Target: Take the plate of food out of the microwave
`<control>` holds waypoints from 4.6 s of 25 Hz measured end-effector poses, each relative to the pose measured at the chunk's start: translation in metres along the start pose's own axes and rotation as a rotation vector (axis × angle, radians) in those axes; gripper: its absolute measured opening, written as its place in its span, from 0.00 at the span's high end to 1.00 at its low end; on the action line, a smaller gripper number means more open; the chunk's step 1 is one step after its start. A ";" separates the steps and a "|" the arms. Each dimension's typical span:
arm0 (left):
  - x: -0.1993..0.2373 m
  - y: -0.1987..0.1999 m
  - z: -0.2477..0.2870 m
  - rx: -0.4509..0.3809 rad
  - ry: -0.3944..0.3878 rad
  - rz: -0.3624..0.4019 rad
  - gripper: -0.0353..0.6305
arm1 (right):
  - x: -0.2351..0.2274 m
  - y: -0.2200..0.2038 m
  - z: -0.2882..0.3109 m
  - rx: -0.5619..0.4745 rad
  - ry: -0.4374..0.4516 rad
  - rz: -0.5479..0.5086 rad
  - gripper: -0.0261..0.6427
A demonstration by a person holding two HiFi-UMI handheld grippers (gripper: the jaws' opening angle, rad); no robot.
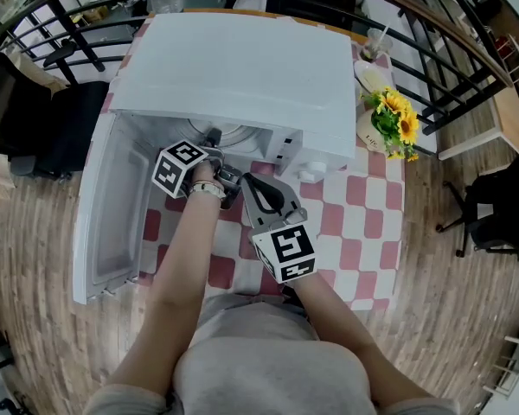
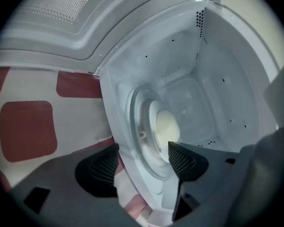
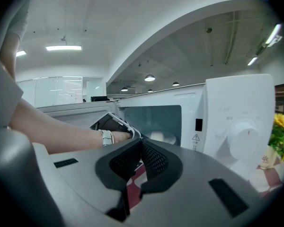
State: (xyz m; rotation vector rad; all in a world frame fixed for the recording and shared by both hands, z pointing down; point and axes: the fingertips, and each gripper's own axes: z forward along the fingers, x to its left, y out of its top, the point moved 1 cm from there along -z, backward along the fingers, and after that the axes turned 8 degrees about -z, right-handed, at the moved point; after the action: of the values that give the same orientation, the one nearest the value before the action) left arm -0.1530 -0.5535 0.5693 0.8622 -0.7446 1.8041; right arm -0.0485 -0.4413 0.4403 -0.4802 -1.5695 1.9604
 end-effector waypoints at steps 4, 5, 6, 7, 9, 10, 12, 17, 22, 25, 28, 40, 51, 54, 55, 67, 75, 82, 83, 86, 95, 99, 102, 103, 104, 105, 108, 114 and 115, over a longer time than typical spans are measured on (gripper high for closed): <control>0.001 0.000 0.003 0.003 0.067 -0.007 0.46 | -0.017 -0.005 -0.004 0.003 -0.099 0.015 0.92; 0.000 0.000 0.004 0.006 0.079 -0.012 0.45 | -0.021 -0.007 -0.006 0.006 -0.117 0.020 0.92; 0.001 0.000 0.005 0.008 0.091 -0.020 0.45 | -0.023 -0.009 -0.006 0.010 -0.126 0.027 0.92; 0.001 0.001 0.005 0.010 0.104 -0.030 0.45 | -0.025 -0.010 -0.006 0.017 -0.129 0.033 0.92; 0.003 0.002 0.007 0.012 0.133 -0.043 0.45 | -0.025 -0.014 -0.005 0.027 -0.128 0.040 0.92; 0.004 0.002 0.008 0.012 0.147 -0.046 0.45 | -0.025 -0.014 -0.004 0.030 -0.128 0.042 0.92; 0.007 0.001 0.011 0.013 0.166 -0.064 0.45 | -0.024 -0.015 -0.003 0.032 -0.125 0.042 0.92; 0.011 0.001 0.016 0.007 0.149 -0.140 0.43 | -0.022 -0.017 -0.002 0.038 -0.119 0.035 0.92; 0.010 0.001 0.017 0.005 0.140 -0.164 0.43 | -0.024 -0.017 -0.002 0.040 -0.129 0.036 0.92; 0.011 0.001 0.015 0.009 0.131 -0.170 0.46 | -0.024 -0.016 -0.002 0.038 -0.132 0.034 0.92; 0.011 0.001 0.011 0.013 0.120 -0.177 0.48 | -0.023 -0.014 -0.003 0.032 -0.134 0.030 0.92; 0.012 -0.001 -0.006 0.025 0.081 -0.175 0.64 | -0.019 -0.009 -0.010 0.023 -0.134 0.018 0.92; 0.010 0.000 -0.017 0.039 0.017 -0.197 0.80 | -0.015 -0.006 -0.012 0.016 -0.126 0.003 0.92; 0.009 -0.001 -0.019 0.043 0.003 -0.197 0.83 | -0.014 -0.005 -0.013 0.013 -0.123 -0.002 0.92; 0.008 -0.001 -0.020 0.045 -0.004 -0.199 0.84 | -0.014 -0.005 -0.013 0.013 -0.122 -0.004 0.92; -0.007 0.002 -0.030 0.038 -0.155 -0.212 0.92 | -0.012 -0.003 -0.016 0.007 -0.132 -0.009 0.92; -0.012 0.003 -0.036 0.031 -0.225 -0.205 0.93 | -0.011 0.000 -0.019 -0.001 -0.135 -0.010 0.92; -0.016 0.001 -0.042 0.035 -0.274 -0.188 0.93 | -0.010 0.004 -0.023 -0.010 -0.146 -0.016 0.92; -0.017 0.001 -0.043 0.036 -0.279 -0.187 0.93 | -0.009 0.005 -0.024 -0.013 -0.146 -0.017 0.92; -0.017 0.000 -0.048 0.037 -0.292 -0.176 0.93 | -0.005 0.007 -0.026 -0.017 -0.144 -0.022 0.92; -0.024 -0.006 -0.071 0.051 -0.371 -0.158 0.93 | 0.004 0.017 -0.037 -0.041 -0.148 -0.039 0.92; -0.024 -0.010 -0.081 0.069 -0.393 -0.146 0.93 | 0.012 0.021 -0.038 -0.049 -0.141 -0.050 0.92; -0.021 -0.012 -0.087 0.075 -0.405 -0.145 0.93 | 0.017 0.021 -0.039 -0.046 -0.151 -0.052 0.92; -0.020 -0.012 -0.089 0.076 -0.410 -0.145 0.93 | 0.018 0.022 -0.041 -0.047 -0.155 -0.048 0.93; -0.020 -0.013 -0.091 0.077 -0.416 -0.142 0.93 | 0.019 0.022 -0.042 -0.048 -0.157 -0.045 0.92; -0.020 -0.013 -0.094 0.077 -0.424 -0.137 0.93 | 0.021 0.023 -0.043 -0.050 -0.159 -0.044 0.92; -0.021 -0.014 -0.105 0.069 -0.453 -0.124 0.93 | 0.026 0.024 -0.048 -0.051 -0.167 -0.039 0.92; -0.026 -0.016 -0.129 0.039 -0.514 -0.123 0.93 | 0.030 0.024 -0.057 -0.048 -0.196 -0.004 0.92; -0.027 -0.017 -0.132 0.038 -0.518 -0.125 0.93 | 0.029 0.024 -0.059 -0.048 -0.204 0.004 0.92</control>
State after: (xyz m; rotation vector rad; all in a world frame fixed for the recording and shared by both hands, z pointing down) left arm -0.1596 -0.4560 0.4750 1.3963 -0.9563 1.4974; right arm -0.0404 -0.3818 0.4053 -0.3104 -1.7439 2.0320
